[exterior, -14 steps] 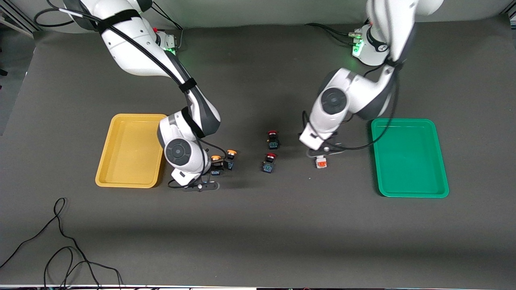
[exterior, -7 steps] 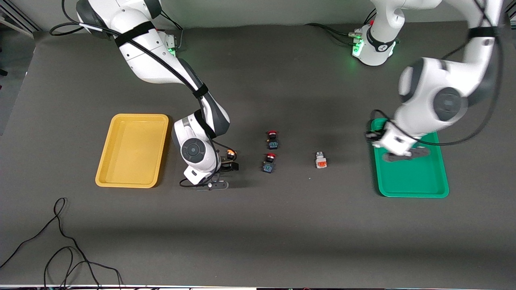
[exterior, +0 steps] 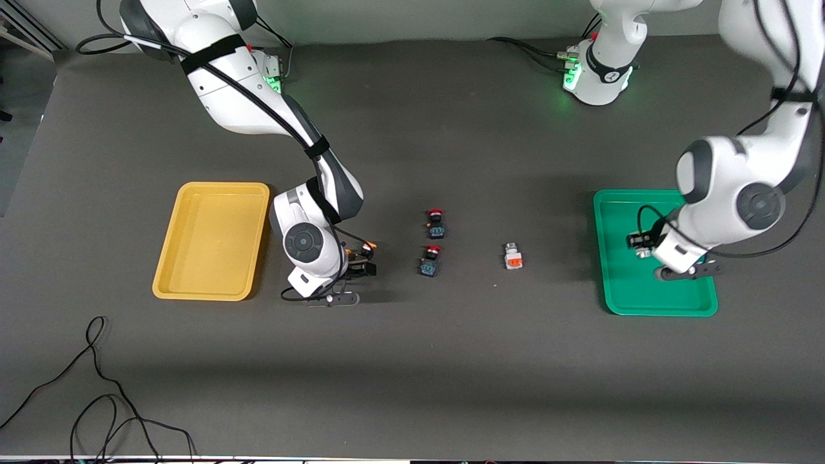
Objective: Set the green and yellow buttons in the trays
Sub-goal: 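Lower the green-top button into the green tray and open the left gripper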
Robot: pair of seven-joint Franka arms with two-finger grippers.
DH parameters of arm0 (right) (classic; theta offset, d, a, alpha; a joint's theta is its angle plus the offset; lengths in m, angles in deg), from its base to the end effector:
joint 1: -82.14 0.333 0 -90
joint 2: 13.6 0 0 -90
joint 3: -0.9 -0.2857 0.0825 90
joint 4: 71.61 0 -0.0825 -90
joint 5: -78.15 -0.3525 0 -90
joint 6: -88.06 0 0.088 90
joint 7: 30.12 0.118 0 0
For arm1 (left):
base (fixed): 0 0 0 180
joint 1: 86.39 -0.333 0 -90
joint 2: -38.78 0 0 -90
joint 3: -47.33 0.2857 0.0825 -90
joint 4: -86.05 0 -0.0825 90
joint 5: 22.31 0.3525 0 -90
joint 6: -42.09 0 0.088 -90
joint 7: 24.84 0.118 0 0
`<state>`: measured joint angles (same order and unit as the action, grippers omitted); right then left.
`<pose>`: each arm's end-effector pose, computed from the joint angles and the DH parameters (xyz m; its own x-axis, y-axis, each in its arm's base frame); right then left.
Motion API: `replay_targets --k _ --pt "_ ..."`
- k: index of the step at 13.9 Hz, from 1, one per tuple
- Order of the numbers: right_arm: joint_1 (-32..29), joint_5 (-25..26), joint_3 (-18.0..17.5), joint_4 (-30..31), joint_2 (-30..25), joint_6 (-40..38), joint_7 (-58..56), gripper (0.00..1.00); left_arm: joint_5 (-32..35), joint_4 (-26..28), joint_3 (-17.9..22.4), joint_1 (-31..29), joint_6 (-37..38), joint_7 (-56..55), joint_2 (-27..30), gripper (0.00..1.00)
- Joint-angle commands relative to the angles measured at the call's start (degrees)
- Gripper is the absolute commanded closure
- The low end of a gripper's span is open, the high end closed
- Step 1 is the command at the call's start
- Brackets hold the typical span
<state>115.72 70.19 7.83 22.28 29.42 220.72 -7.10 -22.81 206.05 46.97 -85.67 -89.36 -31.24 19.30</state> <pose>0.5639 0.2945 0.1631 0.9978 -0.0053 -0.0668 -0.0044 -0.9999 0.0141 0.5353 -0.0104 0.2313 0.9853 0.0987 -0.1397 0.0986 -0.9951 -0.0079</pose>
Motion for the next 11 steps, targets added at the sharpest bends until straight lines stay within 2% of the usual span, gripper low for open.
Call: replay_targets --k 1,2,3,4,5,6,8,11 --pt "0.5 0.3 1.4 2.6 -1.5 0.4 0.5 0.01 2.0 0.2 -0.8 -0.2 -3.4 0.8 -2.7 0.69" --pt "0.6 0.3 1.8 2.8 -1.5 0.4 0.4 0.01 2.1 0.2 -0.8 -0.2 -3.3 0.9 -2.7 0.68" --pt "0.6 0.3 1.8 2.9 -1.5 0.4 0.4 0.01 2.1 0.1 -0.7 -0.2 -3.3 1.0 -2.7 0.62" --pt "0.6 0.3 1.8 2.9 -1.5 0.4 0.4 0.01 2.1 0.1 -0.8 -0.3 -3.3 1.4 -2.8 0.43" --pt "0.6 0.3 1.8 3.1 -1.5 0.4 0.4 0.01 2.1 -0.4 -0.7 -0.7 -3.0 2.6 -3.0 0.05" --pt "0.6 0.3 1.8 3.4 -1.5 0.4 0.4 0.01 2.1 -0.7 -0.8 -1.3 -2.4 3.8 -2.8 0.0" --pt "0.6 0.3 1.9 4.0 -1.9 0.4 0.4 0.01 2.1 -2.4 -0.8 -2.0 0.6 4.9 -1.1 0.0" --pt "0.6 0.2 1.8 5.0 -3.3 0.3 0.8 0.01 1.9 -12.5 -0.9 -2.6 16.0 5.0 0.4 0.0"
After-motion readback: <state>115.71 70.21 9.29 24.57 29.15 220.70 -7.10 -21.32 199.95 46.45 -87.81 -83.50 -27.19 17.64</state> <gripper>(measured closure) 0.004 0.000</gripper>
